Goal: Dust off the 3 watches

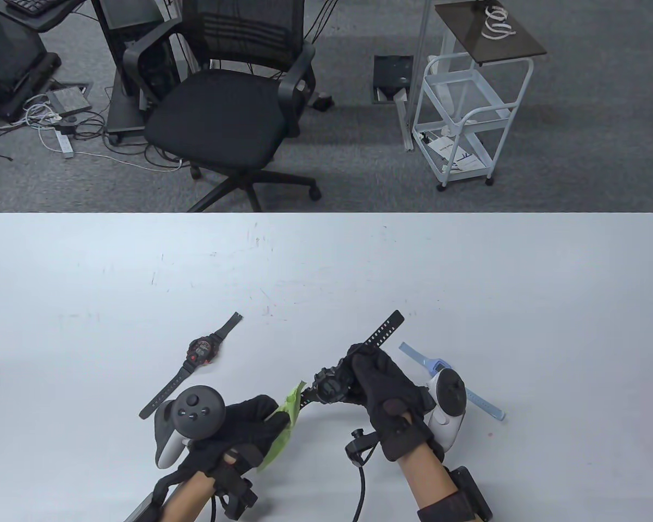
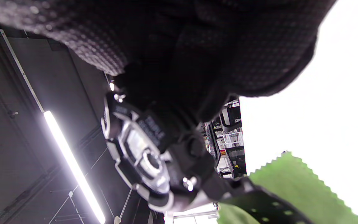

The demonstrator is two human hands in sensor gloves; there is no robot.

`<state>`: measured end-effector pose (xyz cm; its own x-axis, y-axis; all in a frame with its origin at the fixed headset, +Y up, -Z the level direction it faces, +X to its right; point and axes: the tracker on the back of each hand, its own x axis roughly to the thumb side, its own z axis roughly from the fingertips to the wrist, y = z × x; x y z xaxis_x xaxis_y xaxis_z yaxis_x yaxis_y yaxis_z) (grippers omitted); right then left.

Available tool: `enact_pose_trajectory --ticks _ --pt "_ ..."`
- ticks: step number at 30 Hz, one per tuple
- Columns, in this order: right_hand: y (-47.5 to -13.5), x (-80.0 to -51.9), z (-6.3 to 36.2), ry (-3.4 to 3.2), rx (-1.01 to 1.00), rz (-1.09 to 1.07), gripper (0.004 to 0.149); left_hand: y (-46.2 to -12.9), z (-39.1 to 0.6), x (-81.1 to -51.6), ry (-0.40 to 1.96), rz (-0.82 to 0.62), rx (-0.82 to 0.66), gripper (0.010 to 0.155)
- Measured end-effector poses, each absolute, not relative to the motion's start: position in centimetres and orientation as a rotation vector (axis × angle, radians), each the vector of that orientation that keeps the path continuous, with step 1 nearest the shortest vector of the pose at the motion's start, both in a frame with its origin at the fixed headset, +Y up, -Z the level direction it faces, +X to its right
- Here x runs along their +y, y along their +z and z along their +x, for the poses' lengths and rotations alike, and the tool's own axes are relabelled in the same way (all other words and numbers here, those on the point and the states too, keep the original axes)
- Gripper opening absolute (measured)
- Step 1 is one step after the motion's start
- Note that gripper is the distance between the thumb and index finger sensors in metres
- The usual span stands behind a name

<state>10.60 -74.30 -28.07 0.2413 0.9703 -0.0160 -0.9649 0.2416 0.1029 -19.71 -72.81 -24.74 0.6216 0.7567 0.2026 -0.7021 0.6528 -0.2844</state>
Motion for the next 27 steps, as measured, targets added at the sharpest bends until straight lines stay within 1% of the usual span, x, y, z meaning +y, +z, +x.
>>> enact_pose_trajectory --ticks 11,20,23,27 --pt "-28.1 -74.3 10.7 1.321 0.080 0.076 0.045 -24.8 -19.5 -72.9 0.853 -0.212 -0.345 0.045" --pt "-28.2 -74.3 10.9 1.317 0.072 0.074 0.045 -24.8 -19.5 -72.9 0.821 -0.196 -0.342 0.046" --pt "-28.2 -74.2 11.0 1.311 0.061 0.070 0.045 -24.7 -19.5 -72.7 0.809 -0.173 -0.341 0.046" --pt "-28.2 -73.9 11.4 1.287 0.030 0.060 0.046 -24.4 -19.5 -71.7 0.733 -0.093 -0.358 0.045"
